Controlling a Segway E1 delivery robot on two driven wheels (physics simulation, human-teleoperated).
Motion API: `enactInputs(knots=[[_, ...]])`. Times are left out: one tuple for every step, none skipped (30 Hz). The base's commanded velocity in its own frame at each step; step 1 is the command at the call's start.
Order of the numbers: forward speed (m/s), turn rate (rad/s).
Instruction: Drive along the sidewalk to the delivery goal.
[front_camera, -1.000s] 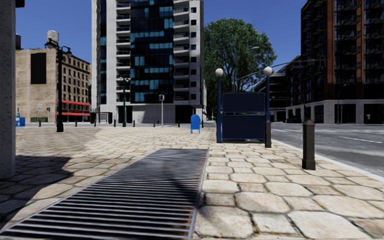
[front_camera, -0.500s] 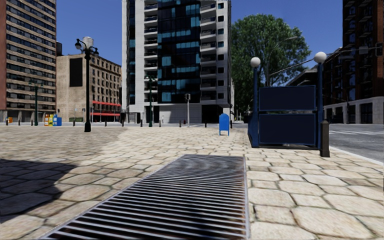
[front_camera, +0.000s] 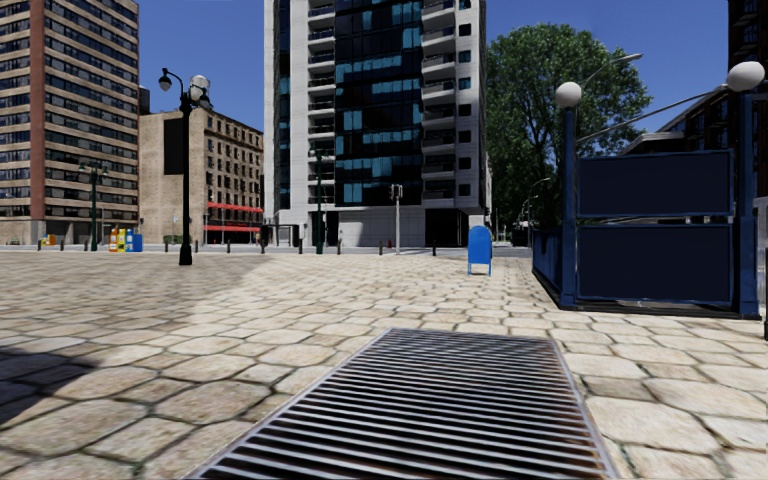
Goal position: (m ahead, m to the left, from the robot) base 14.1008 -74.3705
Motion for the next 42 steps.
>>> enactInputs(knots=[[2.00, 0.00], [2.00, 0.00], [2.00, 0.00], [2.00, 0.00], [2.00, 0.00], [2.00, 0.00], [2.00, 0.00], [2.00, 0.00], [2.00, 0.00], [2.00, 0.00], [2.00, 0.00], [2.00, 0.00], [2.00, 0.00], [2.00, 0.00], [2.00, 0.00], [2.00, 0.00], [2.00, 0.00], [2.00, 0.00], [2.00, 0.00], [2.00, 0.00], [2.00, 0.00], [2.00, 0.00], [2.00, 0.00], [2.00, 0.00], [2.00, 0.00], [2.00, 0.00], [2.00, 0.00], [2.00, 0.00], [2.00, 0.00], [2.00, 0.00], [2.00, 0.00], [2.00, 0.00], [2.00, 0.00], [2.00, 0.00], [2.00, 0.00], [2.00, 0.00], [2.00, 0.00], [2.00, 0.00], [2.00, 0.00], [2.00, 0.00], [2.00, 0.00], [2.00, 0.00]])
